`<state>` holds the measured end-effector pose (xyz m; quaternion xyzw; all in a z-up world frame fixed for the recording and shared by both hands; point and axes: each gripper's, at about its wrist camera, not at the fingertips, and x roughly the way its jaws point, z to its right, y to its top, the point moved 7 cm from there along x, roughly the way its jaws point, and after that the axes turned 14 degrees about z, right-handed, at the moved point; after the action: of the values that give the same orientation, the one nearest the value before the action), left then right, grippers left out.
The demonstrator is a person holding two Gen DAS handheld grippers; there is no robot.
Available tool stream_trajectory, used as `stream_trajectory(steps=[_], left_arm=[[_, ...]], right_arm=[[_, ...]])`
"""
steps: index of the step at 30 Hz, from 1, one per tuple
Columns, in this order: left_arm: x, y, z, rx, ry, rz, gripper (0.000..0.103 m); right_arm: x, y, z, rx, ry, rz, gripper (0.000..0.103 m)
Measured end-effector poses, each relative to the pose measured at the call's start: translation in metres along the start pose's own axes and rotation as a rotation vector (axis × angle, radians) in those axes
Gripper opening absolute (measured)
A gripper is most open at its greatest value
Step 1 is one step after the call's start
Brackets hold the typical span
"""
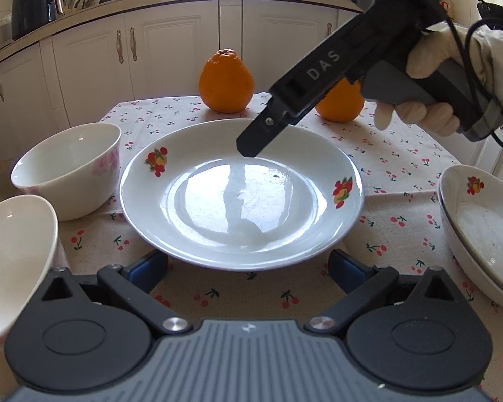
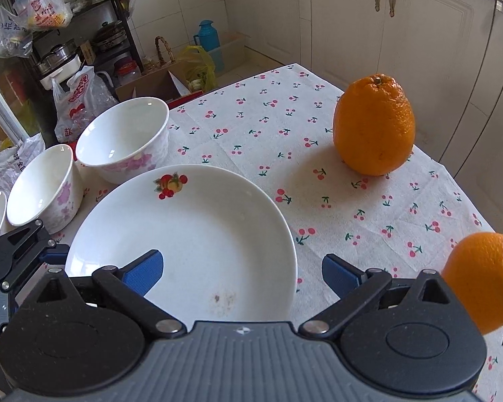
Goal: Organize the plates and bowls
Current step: 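Grasp the fruit-decal plate's rim with the right gripper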
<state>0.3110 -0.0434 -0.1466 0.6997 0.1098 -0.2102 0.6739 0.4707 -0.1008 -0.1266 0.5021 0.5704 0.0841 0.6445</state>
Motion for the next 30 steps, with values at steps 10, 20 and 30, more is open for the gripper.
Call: stream_trajectory(steps=[10, 20, 30], left_arm=[[0.000, 0.003, -0.002, -0.008, 0.000, 0.007, 0.098], [0.001, 0.002, -0.003, -0.004, 0.003, 0.004, 0.095], [0.002, 0.002, -0.003, 0.006, 0.000, 0.008, 0.095]], right_arm=[[0.025, 0.006, 0.005, 0.007, 0.072, -0.021, 0.091], [0.029, 0.009, 0.008, 0.060, 0.171, -0.019, 0.082], [0.029, 0.008, 0.004, 0.061, 0.186, -0.030, 0.080]])
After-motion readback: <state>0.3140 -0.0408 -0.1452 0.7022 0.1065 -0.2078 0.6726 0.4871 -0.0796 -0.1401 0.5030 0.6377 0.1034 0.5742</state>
